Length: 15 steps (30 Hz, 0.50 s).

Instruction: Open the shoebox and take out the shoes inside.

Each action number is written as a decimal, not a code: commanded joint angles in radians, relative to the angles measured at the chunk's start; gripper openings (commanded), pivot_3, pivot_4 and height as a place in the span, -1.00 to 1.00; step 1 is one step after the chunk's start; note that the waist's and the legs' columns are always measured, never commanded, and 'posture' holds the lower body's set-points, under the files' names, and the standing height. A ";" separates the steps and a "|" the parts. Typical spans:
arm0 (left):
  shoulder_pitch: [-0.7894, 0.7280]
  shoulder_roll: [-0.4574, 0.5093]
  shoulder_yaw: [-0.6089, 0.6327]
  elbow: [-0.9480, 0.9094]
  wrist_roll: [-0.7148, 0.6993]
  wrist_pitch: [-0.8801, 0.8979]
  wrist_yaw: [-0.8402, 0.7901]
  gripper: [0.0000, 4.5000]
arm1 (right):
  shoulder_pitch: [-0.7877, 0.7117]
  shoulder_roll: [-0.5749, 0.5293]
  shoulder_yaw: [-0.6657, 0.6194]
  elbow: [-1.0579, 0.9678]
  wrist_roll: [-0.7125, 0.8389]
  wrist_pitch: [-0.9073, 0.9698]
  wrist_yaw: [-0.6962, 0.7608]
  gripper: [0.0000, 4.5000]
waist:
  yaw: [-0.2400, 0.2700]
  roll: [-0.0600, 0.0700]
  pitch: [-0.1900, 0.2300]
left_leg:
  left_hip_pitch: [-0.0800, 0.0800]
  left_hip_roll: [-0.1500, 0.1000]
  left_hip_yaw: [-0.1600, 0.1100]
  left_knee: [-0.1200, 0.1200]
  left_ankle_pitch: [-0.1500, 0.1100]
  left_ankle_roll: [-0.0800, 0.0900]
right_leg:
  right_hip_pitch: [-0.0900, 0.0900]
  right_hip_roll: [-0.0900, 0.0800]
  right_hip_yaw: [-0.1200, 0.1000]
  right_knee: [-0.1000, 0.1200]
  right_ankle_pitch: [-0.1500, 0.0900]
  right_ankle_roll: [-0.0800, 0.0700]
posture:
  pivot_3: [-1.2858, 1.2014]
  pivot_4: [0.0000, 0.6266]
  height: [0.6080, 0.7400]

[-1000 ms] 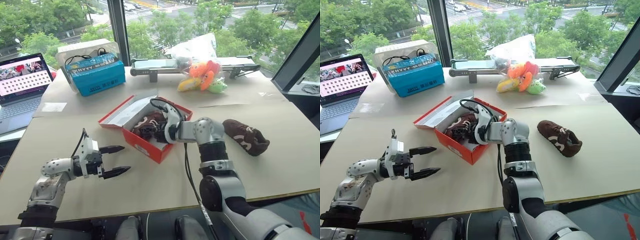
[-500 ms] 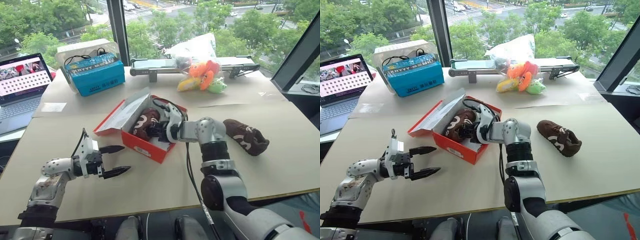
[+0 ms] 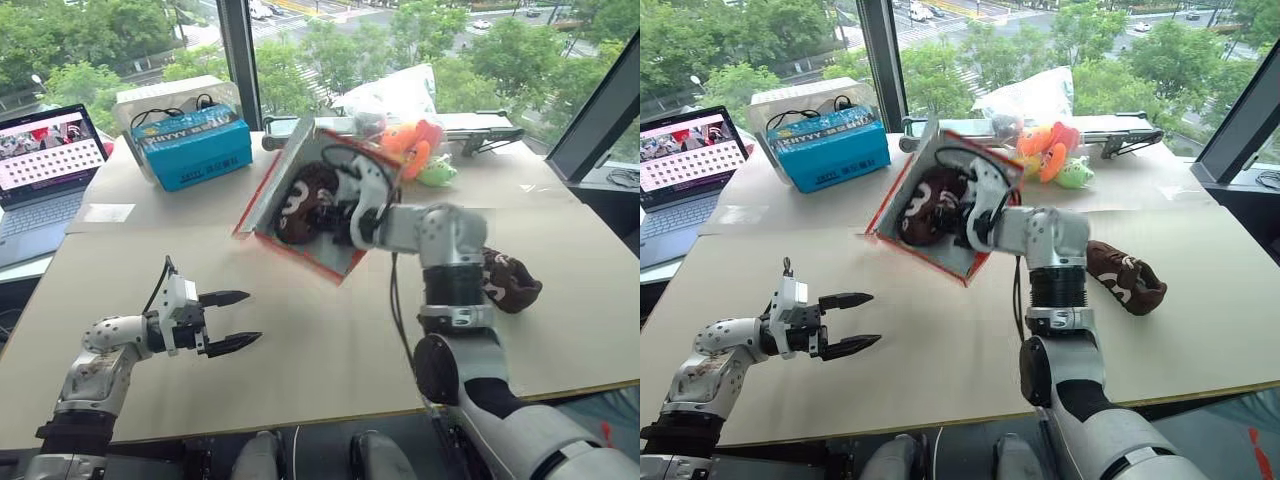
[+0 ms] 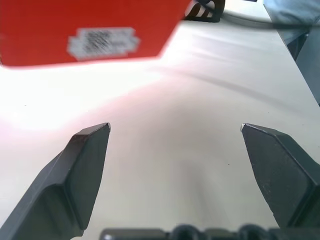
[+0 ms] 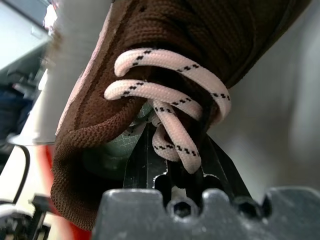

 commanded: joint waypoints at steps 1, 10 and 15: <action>-0.009 0.008 0.000 -0.033 0.000 0.001 -0.003 1.00 | 0.005 -0.017 -0.004 -0.089 0.035 0.040 0.004 -0.99 | -0.002 0.000 0.000 | 0.000 0.000 0.000 0.000 0.000 0.000 | 0.000 0.000 0.000 0.000 0.000 0.000 | 0.03 -0.52 1.00; -0.020 0.007 -0.005 -0.027 -0.003 0.001 -0.009 1.00 | 0.055 0.051 -0.098 -0.092 0.070 0.151 -0.010 -0.99 | -0.002 0.000 0.000 | 0.000 0.000 0.001 0.000 0.000 0.000 | 0.000 0.001 0.000 0.000 0.000 0.000 | 0.03 -0.52 1.00; -0.023 0.010 -0.007 -0.023 -0.002 0.000 -0.015 1.00 | 0.004 0.162 -0.281 -0.028 0.119 0.290 -0.033 -0.99 | -0.001 0.000 0.000 | 0.000 0.001 0.001 0.000 0.000 0.000 | 0.000 0.001 0.000 0.001 0.000 0.000 | 0.03 -0.52 1.00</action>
